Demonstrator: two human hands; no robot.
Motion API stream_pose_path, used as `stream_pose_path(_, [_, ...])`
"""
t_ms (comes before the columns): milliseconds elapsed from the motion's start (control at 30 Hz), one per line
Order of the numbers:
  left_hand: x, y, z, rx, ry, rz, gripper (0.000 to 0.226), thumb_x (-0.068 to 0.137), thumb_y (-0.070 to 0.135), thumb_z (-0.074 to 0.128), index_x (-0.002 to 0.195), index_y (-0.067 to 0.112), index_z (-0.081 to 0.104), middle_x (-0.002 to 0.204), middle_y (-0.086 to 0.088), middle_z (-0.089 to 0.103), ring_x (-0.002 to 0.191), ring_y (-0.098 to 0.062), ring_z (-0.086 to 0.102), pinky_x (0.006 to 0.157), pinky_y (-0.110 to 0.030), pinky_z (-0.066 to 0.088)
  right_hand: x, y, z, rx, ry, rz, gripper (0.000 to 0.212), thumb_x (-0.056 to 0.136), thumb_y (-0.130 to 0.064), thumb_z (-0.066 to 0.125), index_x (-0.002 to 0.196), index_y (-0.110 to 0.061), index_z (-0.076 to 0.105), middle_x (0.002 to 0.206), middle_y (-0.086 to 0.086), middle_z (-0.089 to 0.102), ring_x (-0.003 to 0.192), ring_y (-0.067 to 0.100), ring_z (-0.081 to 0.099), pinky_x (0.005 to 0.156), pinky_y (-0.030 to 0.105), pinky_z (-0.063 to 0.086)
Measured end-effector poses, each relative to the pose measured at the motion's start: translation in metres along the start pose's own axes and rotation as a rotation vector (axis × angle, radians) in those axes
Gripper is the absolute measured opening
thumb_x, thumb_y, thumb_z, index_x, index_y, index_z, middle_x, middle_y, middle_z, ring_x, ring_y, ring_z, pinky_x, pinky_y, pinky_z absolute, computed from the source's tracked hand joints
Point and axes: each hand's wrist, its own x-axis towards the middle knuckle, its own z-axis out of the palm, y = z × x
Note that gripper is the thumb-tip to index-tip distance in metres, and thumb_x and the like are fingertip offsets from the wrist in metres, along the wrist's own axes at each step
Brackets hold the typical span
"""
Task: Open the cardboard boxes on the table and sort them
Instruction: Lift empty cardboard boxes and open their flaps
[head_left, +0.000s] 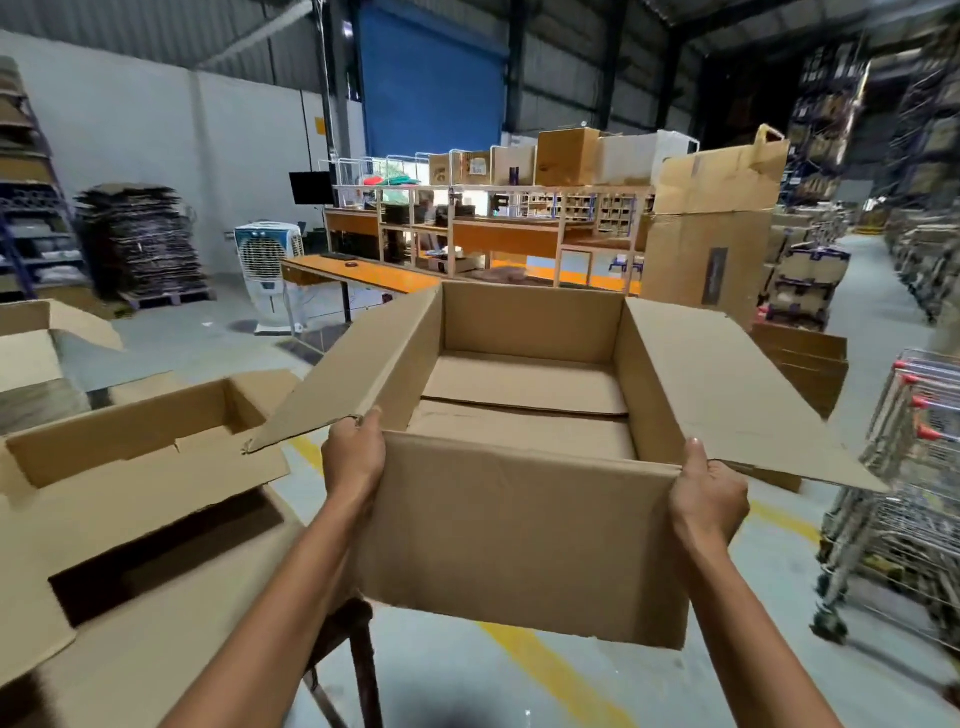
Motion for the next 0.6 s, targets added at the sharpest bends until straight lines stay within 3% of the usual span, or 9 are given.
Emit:
stream_pose_path(133, [0.044, -0.016, 0.071, 0.039, 0.030, -0.048, 0.035, 0.098, 0.038, 0.050, 0.091, 0.006, 0.061, 0.104, -0.015, 0.065, 0.099, -0.036, 0.057, 0.081, -0.039, 0.041, 0.068, 0.027, 0.057, -0.034, -0.063, 0.031, 0.054, 0.101, -0.035, 0.052, 0.055, -0.007, 0.045, 0.090, 0.031, 0.063, 0.086, 0.042, 0.056, 0.073, 0.039, 0.034])
stream_pose_path(267, [0.088, -0.030, 0.143, 0.041, 0.061, -0.134, 0.041, 0.097, 0.041, 0.050, 0.099, 0.002, 0.063, 0.109, -0.016, 0.065, 0.103, -0.037, 0.057, 0.087, -0.043, 0.044, 0.137, 0.043, 0.114, -0.052, -0.118, 0.056, 0.052, 0.102, -0.033, 0.051, 0.083, 0.013, 0.065, 0.105, 0.032, 0.066, 0.099, 0.045, 0.058, 0.078, 0.041, 0.038])
stream_pose_path(333, [0.110, -0.037, 0.175, 0.069, 0.095, -0.183, 0.045, 0.097, 0.042, 0.050, 0.105, 0.000, 0.063, 0.113, -0.018, 0.065, 0.105, -0.037, 0.057, 0.092, -0.045, 0.046, 0.169, 0.050, 0.142, -0.107, -0.158, 0.058, 0.053, 0.102, -0.033, 0.050, 0.087, 0.015, 0.067, 0.103, 0.033, 0.067, 0.096, 0.045, 0.059, 0.075, 0.042, 0.037])
stream_pose_path(467, [0.152, -0.049, 0.221, 0.084, 0.141, -0.276, 0.035, 0.098, 0.039, 0.050, 0.105, 0.006, 0.060, 0.112, -0.013, 0.060, 0.101, -0.033, 0.053, 0.087, -0.040, 0.041, 0.223, 0.060, 0.207, -0.155, -0.243, 0.063, 0.052, 0.103, -0.035, 0.048, 0.099, 0.012, 0.070, 0.109, 0.032, 0.067, 0.102, 0.046, 0.060, 0.083, 0.044, 0.044])
stream_pose_path(600, [0.201, -0.070, 0.246, 0.105, 0.201, -0.320, 0.037, 0.098, 0.039, 0.049, 0.111, 0.007, 0.061, 0.121, -0.016, 0.061, 0.106, -0.034, 0.054, 0.091, -0.041, 0.042, 0.255, 0.072, 0.278, -0.216, -0.349, 0.075, 0.052, 0.103, -0.036, 0.046, 0.101, 0.009, 0.070, 0.110, 0.030, 0.067, 0.101, 0.044, 0.060, 0.073, 0.038, 0.034])
